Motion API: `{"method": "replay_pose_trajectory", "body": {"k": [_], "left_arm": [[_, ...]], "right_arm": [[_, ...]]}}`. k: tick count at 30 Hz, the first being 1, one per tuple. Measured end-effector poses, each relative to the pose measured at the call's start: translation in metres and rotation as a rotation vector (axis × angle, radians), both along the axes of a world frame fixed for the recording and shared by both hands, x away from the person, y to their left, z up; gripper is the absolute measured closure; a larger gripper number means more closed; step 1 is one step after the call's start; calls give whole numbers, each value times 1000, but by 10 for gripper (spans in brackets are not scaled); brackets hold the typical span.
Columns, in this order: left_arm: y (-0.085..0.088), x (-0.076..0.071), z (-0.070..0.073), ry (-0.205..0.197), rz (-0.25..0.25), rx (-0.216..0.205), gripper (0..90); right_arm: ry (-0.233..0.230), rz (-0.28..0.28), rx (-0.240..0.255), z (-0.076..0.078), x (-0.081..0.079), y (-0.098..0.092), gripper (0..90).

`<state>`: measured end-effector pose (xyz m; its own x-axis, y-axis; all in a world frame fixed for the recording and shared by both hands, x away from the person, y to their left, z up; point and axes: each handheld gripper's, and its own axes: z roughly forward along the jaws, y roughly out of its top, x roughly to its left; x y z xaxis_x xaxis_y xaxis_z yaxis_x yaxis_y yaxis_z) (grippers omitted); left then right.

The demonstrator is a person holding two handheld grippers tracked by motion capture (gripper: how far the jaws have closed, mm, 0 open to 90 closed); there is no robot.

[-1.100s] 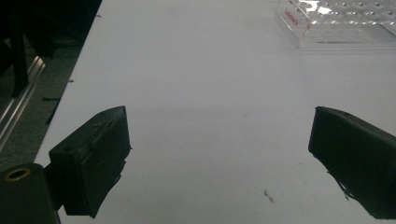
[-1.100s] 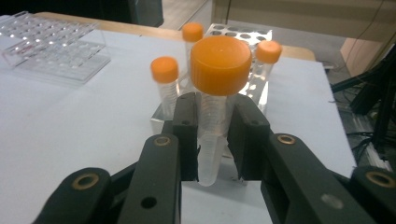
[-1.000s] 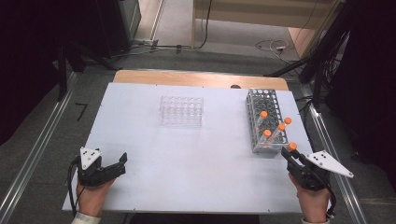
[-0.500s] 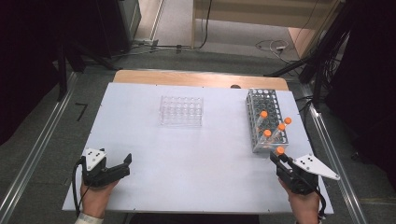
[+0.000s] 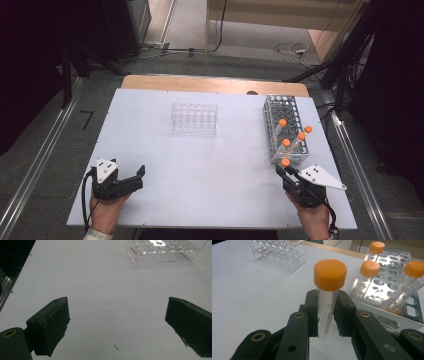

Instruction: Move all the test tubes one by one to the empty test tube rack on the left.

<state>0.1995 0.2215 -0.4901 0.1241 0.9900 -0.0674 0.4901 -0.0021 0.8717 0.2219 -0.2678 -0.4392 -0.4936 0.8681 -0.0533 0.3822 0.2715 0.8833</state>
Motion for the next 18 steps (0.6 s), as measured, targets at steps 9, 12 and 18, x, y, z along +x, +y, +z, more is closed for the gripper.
{"method": "replay_pose_trajectory", "body": {"k": [9, 12, 18], "left_arm": [[-13, 6, 4, -10, -27, 1, 64], [-16, 8, 5, -12, -37, 2, 64], [-25, 11, 9, -21, -59, 3, 65]], "right_arm": [[-3, 29, -12, -2, 9, 15, 718], [-2, 37, -11, -3, 12, 19, 719], [0, 49, -14, -3, 18, 27, 718]]}}
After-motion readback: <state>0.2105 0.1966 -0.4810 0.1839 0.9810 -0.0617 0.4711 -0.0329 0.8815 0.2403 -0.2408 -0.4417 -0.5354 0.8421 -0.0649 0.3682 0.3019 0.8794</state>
